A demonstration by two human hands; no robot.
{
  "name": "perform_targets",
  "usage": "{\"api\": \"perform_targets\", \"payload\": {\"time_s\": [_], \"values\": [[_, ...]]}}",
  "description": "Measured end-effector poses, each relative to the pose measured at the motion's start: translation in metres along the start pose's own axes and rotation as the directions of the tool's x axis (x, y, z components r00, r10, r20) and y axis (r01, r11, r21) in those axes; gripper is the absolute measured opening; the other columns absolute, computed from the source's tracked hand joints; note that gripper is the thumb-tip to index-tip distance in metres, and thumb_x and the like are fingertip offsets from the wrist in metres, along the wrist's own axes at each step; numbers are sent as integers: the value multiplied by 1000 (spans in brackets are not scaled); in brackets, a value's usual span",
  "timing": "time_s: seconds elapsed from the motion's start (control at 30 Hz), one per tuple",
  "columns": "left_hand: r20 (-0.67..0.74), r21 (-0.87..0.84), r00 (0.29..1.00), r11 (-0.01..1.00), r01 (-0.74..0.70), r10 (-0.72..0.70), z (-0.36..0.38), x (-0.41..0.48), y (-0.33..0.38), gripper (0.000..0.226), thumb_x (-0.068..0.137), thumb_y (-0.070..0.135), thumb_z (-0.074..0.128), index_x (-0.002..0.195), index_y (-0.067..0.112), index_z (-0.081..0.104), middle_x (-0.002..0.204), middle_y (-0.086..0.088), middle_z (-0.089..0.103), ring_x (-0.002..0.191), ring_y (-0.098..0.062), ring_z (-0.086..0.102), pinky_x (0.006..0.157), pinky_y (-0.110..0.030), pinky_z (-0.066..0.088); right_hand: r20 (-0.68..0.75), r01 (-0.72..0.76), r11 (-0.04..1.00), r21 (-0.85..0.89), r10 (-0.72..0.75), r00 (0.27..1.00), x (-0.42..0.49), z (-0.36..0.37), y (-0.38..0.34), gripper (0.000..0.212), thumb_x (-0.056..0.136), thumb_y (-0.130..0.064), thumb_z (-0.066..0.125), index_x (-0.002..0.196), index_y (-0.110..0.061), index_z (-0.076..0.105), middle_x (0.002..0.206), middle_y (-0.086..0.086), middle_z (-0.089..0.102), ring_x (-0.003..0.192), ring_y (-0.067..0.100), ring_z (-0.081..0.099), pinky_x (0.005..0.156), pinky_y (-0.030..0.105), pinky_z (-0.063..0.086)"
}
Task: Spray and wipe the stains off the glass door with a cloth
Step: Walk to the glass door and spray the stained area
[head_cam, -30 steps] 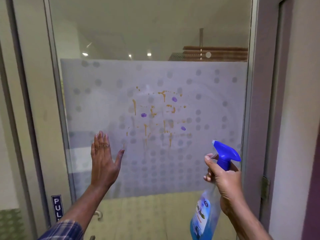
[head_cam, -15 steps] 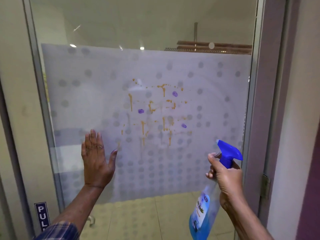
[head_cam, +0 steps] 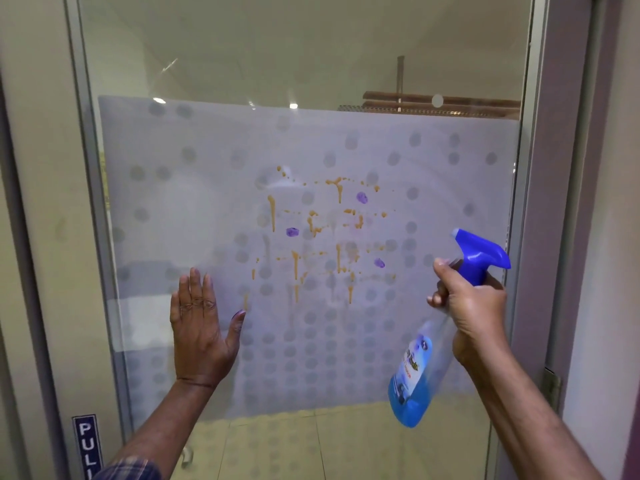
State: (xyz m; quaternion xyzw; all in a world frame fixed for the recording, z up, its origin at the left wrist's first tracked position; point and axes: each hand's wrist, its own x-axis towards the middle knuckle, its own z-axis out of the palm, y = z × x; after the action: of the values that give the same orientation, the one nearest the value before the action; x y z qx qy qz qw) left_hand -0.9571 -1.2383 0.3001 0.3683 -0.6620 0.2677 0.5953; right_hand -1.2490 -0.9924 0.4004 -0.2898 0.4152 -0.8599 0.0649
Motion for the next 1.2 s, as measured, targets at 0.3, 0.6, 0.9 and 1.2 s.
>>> {"api": "perform_targets", "payload": {"time_s": [0.3,0.6,0.9,1.2], "values": [[-9,12,1000,1000,-14,14,0,1,0,79,105,54,34,161,-1,22,169,-23,22,162,-34,11,132,-47,9,96,54,998,38,-58,994,16,55,-40,22,84,-14,78,72,-20,61,58,2,48,48,16,40,48,27,47],[-7,14,1000,1000,-11,11,-2,1,2,79,106,55,31,159,-3,26,169,-23,23,162,-31,9,132,-46,9,253,85,996,12,-85,964,-5,114,-57,14,88,-13,75,80,-12,64,61,2,51,53,16,44,52,28,51],[3,27,1000,1000,-11,11,-1,1,2,79,106,56,31,160,-2,24,169,-22,22,162,-31,8,132,-46,9,412,139,990,-20,-119,903,-31,168,-63,10,90,-16,73,84,-13,65,66,3,54,61,15,51,55,24,53],[-5,26,1000,1000,-13,13,-2,0,2,79,105,55,34,160,-1,24,169,-22,22,160,-37,15,132,-47,10,505,118,983,-141,-31,863,-66,171,-26,25,89,-20,74,86,2,63,66,3,55,57,14,49,58,44,53]]}}
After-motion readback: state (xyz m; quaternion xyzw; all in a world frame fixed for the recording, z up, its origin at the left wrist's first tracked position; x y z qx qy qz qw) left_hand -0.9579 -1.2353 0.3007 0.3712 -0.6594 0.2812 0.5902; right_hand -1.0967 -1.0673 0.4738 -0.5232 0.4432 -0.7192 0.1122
